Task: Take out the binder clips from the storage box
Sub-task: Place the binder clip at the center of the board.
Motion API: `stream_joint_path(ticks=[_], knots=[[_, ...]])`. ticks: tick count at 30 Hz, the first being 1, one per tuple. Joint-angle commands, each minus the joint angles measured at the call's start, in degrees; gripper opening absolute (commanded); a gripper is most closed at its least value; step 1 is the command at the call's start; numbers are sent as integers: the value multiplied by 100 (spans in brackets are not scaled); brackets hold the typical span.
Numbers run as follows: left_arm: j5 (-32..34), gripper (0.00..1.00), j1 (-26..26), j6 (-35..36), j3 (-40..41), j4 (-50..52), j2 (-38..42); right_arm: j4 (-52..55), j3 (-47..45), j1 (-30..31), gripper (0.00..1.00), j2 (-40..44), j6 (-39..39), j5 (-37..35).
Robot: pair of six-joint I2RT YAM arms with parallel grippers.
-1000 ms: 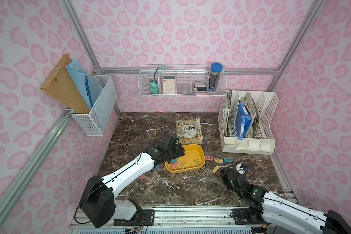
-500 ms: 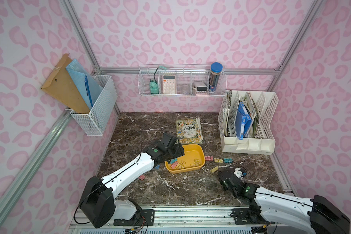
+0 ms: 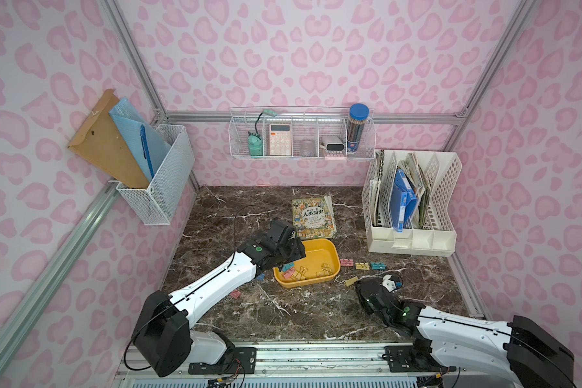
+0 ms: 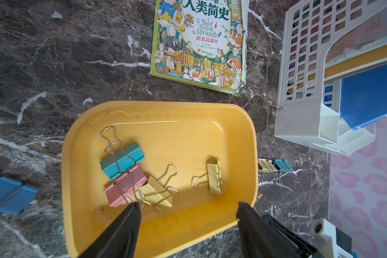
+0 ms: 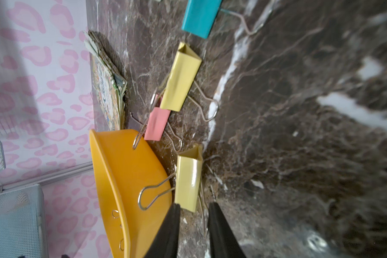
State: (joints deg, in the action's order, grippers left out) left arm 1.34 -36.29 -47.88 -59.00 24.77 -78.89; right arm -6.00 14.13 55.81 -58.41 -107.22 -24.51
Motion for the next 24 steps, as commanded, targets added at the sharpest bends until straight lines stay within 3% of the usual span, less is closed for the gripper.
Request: stream_joint_path(ticks=[1, 15, 17, 20, 24], knots=[[26, 74, 1, 24, -53, 76, -45, -177, -2, 0, 28, 146, 457, 256], [25, 73, -1, -2, -41, 71, -100, 577, -267, -80, 32, 1522, 1139, 408], [24, 73, -1, 17, -46, 67, -85, 623, -224, -216, 32, 1836, 1620, 452], [24, 73, 2, 41, -42, 46, -74, 540, 36, -668, 33, 2023, 2993, 806], [-140, 73, 0, 35, -19, -89, -106, 806, 831, -1621, 33, 1373, 4519, 2391]])
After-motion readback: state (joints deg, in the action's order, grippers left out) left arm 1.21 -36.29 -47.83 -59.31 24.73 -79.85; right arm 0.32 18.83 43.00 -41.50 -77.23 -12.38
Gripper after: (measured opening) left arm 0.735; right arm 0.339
